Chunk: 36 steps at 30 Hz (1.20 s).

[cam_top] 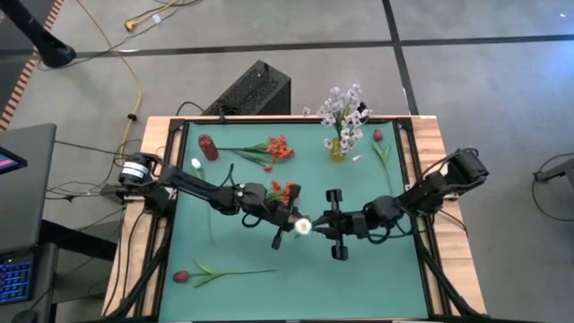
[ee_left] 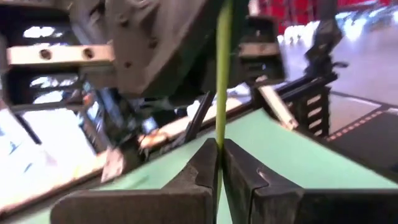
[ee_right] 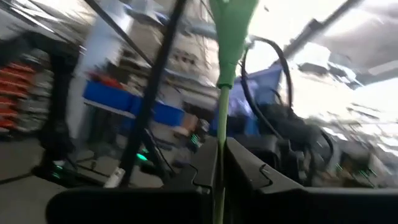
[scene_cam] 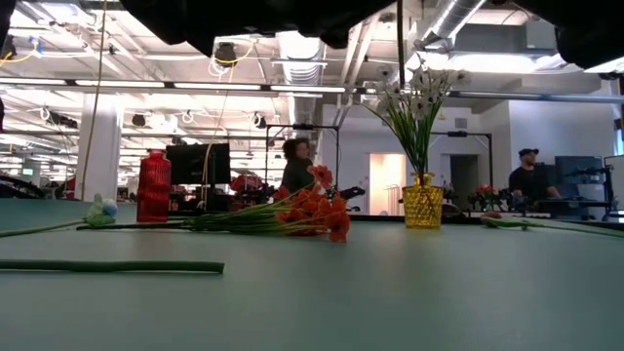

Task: Sort flowers into vase by color
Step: Put the right white tulip into the yellow vase

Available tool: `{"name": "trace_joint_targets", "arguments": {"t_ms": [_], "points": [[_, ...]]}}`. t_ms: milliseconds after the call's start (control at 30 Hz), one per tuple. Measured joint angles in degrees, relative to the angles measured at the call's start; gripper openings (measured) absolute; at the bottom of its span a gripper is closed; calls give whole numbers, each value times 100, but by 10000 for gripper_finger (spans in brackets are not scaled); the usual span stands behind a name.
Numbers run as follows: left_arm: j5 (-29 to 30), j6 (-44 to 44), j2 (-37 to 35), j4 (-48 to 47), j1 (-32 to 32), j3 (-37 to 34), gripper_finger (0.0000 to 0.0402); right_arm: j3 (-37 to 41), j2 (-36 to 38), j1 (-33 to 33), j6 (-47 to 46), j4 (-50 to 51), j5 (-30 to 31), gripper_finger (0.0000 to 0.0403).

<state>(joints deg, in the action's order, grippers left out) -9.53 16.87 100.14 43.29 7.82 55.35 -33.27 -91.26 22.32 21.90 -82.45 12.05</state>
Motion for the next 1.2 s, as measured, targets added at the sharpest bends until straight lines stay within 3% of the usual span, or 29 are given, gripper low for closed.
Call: {"name": "trace_joint_targets", "arguments": {"t_ms": [200,567,933,1200], "points": [[416,1,-380,-1062,2,-7,1,-1,402,209,-163,1207,769,54],[620,-20,-468,-1750,4,0,0,8,1319,243,-707,3239,1218,55],[650,-16,-468,-1830,2,0,0,8,1424,324,-663,3594,1427,53],[668,78,-464,-1835,0,0,12,8,1424,324,-715,3672,1513,27]]}}
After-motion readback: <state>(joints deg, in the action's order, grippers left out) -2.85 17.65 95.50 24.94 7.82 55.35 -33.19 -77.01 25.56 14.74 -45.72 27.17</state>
